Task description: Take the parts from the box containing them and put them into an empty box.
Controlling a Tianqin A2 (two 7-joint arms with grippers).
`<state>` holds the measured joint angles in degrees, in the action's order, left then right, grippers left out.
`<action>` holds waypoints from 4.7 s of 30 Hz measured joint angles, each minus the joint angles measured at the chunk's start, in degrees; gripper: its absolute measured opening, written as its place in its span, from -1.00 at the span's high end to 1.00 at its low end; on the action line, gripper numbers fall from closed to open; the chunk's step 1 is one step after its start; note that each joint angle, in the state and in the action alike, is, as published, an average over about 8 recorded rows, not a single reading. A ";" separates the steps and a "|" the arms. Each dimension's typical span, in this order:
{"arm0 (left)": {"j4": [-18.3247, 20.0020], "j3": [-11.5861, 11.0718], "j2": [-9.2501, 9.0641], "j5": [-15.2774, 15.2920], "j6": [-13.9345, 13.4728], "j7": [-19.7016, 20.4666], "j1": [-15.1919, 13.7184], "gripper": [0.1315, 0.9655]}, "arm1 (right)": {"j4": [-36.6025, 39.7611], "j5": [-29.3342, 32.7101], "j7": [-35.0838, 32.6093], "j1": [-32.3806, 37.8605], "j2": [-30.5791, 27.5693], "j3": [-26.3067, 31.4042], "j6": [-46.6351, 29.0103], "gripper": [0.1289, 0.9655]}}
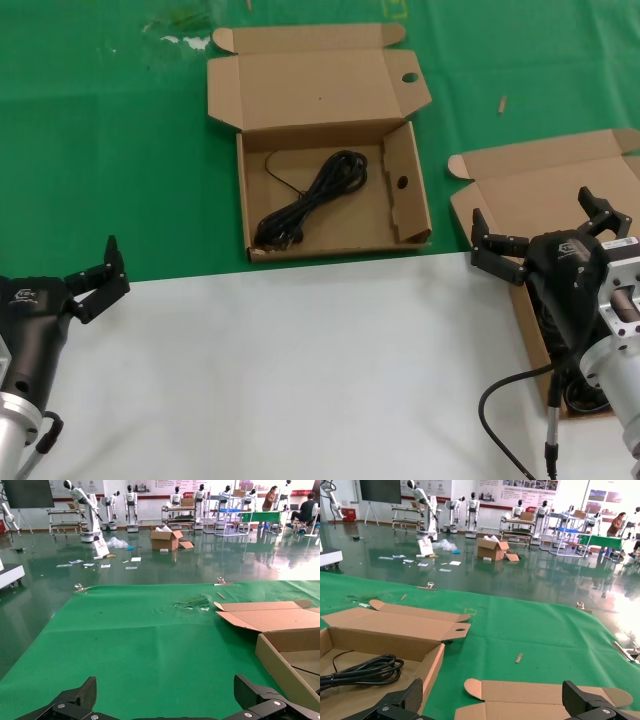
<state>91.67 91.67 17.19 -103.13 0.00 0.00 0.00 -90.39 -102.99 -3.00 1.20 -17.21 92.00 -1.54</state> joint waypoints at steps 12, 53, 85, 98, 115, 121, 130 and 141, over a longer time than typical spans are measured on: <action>0.00 0.00 0.00 0.00 0.00 0.00 0.00 -1.00 | 0.00 0.00 0.00 0.00 0.00 0.00 0.00 -1.00; 0.00 0.00 0.00 0.00 0.00 0.00 0.00 -1.00 | 0.00 0.00 0.00 0.00 0.00 0.00 0.00 -1.00; 0.00 0.00 0.00 0.00 0.00 0.00 0.00 -1.00 | 0.00 0.00 0.00 0.00 0.00 0.00 0.00 -1.00; 0.00 0.00 0.00 0.00 0.00 0.00 0.00 -1.00 | 0.00 0.00 0.00 0.00 0.00 0.00 0.00 -1.00; 0.00 0.00 0.00 0.00 0.00 0.00 0.00 -1.00 | 0.00 0.00 0.00 0.00 0.00 0.00 0.00 -1.00; 0.00 0.00 0.00 0.00 0.00 0.00 0.00 -1.00 | 0.00 0.00 0.00 0.00 0.00 0.00 0.00 -1.00; 0.00 0.00 0.00 0.00 0.00 0.00 0.00 -1.00 | 0.00 0.00 0.00 0.00 0.00 0.00 0.00 -1.00; 0.00 0.00 0.00 0.00 0.00 0.00 0.00 -1.00 | 0.00 0.00 0.00 0.00 0.00 0.00 0.00 -1.00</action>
<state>91.67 91.67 17.19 -103.13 0.00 0.00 0.00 -90.39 -102.99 -3.00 1.20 -17.21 92.00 -1.54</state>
